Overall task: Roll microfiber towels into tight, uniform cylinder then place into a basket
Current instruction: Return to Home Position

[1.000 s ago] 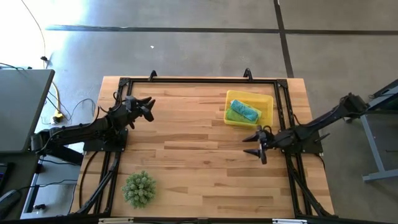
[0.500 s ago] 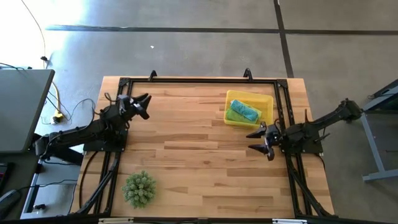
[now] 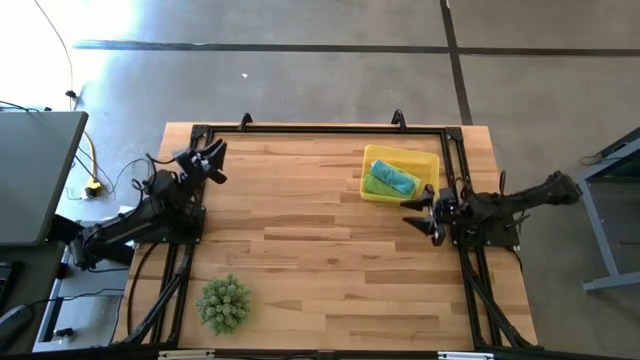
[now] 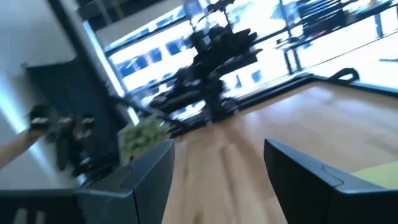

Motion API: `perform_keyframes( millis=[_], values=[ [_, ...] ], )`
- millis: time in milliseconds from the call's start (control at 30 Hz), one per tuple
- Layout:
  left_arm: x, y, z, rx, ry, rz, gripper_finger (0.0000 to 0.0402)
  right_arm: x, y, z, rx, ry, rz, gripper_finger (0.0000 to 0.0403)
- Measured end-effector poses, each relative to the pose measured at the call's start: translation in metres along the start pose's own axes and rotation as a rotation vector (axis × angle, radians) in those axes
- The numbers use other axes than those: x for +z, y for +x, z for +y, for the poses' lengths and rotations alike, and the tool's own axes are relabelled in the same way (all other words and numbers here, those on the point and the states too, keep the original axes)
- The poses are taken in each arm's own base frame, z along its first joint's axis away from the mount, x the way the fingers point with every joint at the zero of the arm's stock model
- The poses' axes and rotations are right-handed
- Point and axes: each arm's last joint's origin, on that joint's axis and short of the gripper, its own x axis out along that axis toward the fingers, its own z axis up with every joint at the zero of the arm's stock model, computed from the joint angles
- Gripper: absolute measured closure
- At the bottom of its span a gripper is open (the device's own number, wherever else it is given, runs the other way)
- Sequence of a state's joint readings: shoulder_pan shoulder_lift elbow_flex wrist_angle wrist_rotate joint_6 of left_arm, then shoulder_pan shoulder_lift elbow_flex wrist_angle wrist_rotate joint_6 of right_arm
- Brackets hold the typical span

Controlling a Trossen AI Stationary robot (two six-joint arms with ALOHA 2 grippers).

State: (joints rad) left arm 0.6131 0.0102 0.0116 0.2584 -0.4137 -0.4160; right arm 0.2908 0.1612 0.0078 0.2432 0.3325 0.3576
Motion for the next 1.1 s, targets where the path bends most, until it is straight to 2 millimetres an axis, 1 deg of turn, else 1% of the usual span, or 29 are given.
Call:
perform_keyframes(
  millis=[300,567,900,1100],
  values=[
    [0.003,0.001,0.007,0.068,0.020,-0.035,0.0267,0.017,-0.002,-0.026,-0.236,-0.010,-0.173,0.0165],
    [0.005,0.002,0.011,0.117,0.033,-0.063,0.0267,0.033,-0.014,-0.049,-0.485,-0.044,-0.356,0.0165],
    [0.009,0.003,0.017,0.177,0.050,-0.098,0.0267,0.040,-0.029,-0.077,-0.826,-0.089,-0.423,0.0165],
    [0.011,0.003,0.021,0.216,0.061,-0.121,0.0267,0.041,-0.041,-0.090,-1.013,-0.100,-0.444,0.0165]
  ],
)
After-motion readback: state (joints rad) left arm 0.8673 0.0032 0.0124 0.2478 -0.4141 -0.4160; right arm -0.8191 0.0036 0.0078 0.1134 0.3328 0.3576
